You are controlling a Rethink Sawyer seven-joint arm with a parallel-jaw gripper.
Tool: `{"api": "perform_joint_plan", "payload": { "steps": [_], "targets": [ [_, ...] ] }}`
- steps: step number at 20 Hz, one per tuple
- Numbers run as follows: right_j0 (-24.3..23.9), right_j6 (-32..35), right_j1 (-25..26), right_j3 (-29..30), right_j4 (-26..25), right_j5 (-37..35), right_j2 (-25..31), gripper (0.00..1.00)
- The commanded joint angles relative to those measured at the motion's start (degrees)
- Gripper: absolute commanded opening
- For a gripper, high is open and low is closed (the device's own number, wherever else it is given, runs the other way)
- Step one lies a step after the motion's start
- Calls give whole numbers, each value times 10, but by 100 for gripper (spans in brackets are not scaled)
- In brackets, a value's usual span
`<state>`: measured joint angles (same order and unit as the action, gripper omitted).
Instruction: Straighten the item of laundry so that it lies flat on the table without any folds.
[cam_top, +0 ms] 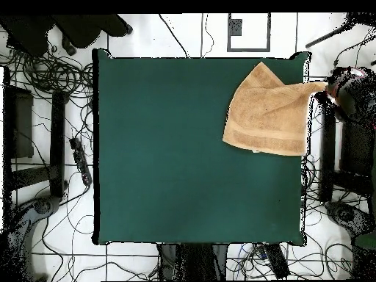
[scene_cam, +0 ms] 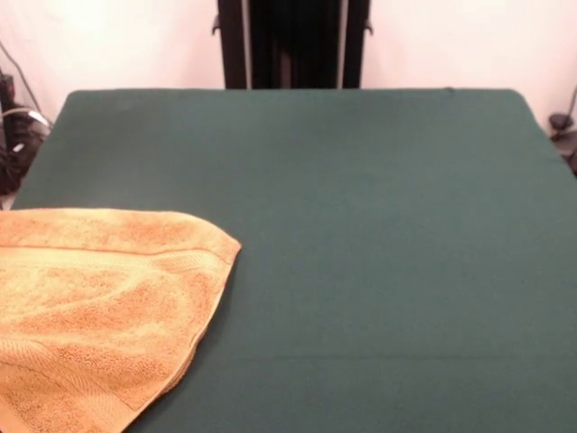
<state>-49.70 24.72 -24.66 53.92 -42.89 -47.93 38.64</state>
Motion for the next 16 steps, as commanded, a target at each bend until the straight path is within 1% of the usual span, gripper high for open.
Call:
{"api": "perform_joint_plan", "payload": {
  "steps": [1, 7, 13, 16],
  "targets": [
    [55, 111, -60, 129, 17, 13, -42, 100],
    [68, 152, -106, 185, 57, -11, -64, 100],
    [81, 179, -123, 220, 98, -4, -87, 100],
    [86, 182, -130, 230, 116, 0, -97, 100]
  ]
}}
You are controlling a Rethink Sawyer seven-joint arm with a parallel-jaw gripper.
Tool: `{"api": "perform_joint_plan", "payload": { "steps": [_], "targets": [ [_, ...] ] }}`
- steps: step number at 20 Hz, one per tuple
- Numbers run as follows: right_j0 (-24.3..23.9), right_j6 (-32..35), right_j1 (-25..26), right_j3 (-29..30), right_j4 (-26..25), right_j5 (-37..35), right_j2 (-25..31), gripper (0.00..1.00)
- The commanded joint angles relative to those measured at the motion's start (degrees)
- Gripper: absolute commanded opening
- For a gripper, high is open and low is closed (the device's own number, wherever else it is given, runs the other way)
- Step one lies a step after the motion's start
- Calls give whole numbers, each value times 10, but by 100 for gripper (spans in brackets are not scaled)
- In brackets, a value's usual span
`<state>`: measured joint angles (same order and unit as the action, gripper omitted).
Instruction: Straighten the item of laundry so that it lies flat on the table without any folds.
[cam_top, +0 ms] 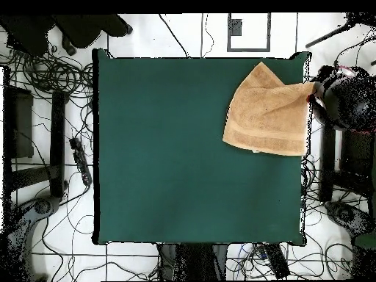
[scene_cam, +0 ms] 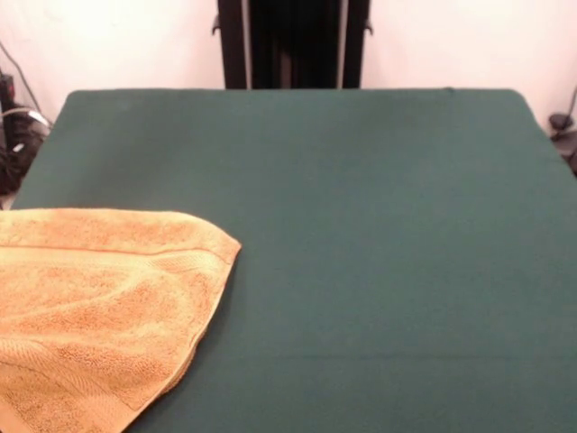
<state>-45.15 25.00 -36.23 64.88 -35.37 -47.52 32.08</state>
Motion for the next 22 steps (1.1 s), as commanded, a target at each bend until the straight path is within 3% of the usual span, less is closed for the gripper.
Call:
{"api": "perform_joint_plan", "payload": {
  "steps": [1, 22],
  "targets": [
    [41, 181, -16, 127, 49, 0, -34, 100],
    [99, 218, -46, 203, 131, 51, -107, 100]
  ]
}}
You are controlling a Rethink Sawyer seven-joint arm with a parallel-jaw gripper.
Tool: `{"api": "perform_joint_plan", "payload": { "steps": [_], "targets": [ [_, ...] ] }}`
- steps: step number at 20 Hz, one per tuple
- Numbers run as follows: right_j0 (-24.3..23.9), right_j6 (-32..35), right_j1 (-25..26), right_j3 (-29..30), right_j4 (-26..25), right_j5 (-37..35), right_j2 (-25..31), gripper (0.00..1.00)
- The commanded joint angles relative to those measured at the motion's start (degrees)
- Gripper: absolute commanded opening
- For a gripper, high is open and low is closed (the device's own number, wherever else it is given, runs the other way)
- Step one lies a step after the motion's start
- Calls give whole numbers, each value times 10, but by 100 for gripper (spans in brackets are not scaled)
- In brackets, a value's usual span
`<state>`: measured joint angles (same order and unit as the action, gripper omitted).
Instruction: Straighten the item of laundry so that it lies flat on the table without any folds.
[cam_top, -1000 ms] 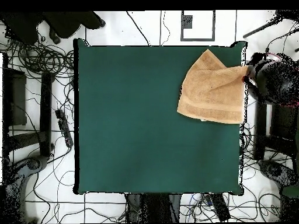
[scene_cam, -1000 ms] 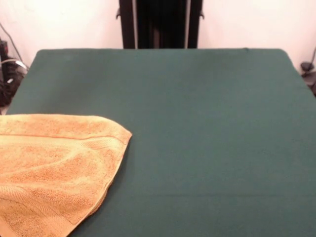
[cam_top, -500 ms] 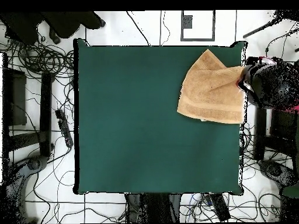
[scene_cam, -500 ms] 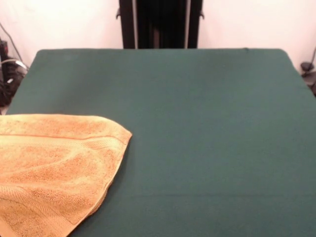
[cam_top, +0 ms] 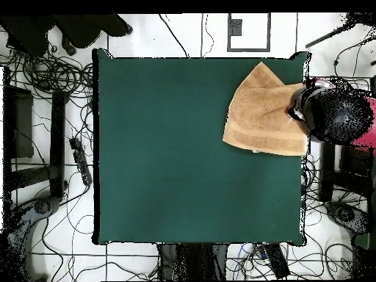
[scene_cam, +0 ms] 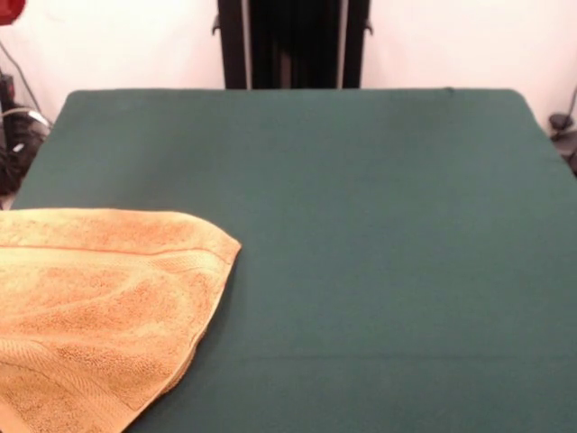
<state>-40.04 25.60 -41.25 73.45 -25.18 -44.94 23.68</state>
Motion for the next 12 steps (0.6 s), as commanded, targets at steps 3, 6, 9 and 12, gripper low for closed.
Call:
{"api": "perform_joint_plan", "payload": {
  "steps": [3, 6, 9, 12],
  "targets": [
    [59, 219, 2, 126, 38, 36, -35, 100],
    [69, 221, -1, 135, 53, 44, -48, 100],
    [80, 226, -3, 142, 63, 53, -58, 100],
    [85, 223, -2, 149, 77, 65, -65, 100]
  ]
}}
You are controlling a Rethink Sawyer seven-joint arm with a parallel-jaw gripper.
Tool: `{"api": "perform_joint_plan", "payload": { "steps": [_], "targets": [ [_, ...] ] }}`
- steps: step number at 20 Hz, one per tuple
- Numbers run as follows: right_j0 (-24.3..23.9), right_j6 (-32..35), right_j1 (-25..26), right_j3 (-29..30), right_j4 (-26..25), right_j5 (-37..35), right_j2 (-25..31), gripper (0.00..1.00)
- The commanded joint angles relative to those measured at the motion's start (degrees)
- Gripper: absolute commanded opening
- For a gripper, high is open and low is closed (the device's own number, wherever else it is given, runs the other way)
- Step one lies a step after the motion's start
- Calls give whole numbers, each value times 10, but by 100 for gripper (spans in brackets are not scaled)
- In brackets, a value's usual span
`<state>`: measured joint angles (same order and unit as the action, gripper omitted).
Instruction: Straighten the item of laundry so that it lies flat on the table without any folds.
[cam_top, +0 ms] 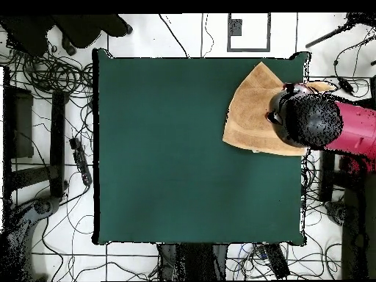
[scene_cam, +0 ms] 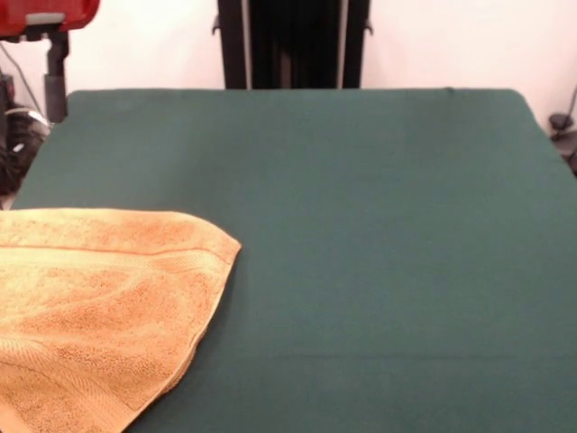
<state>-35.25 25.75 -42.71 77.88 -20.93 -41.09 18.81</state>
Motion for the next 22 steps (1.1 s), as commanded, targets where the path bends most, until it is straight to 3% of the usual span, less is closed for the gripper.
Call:
{"api": "perform_joint_plan", "payload": {
  "steps": [1, 11, 12, 22],
  "targets": [
    [36, 219, 14, 112, 41, 34, -16, 100],
    [16, 187, 25, 153, 93, 86, -2, 100],
    [17, 180, 26, 155, 100, 89, -5, 0],
    [4, 150, 39, 166, 109, 112, 11, 0]
  ]
}}
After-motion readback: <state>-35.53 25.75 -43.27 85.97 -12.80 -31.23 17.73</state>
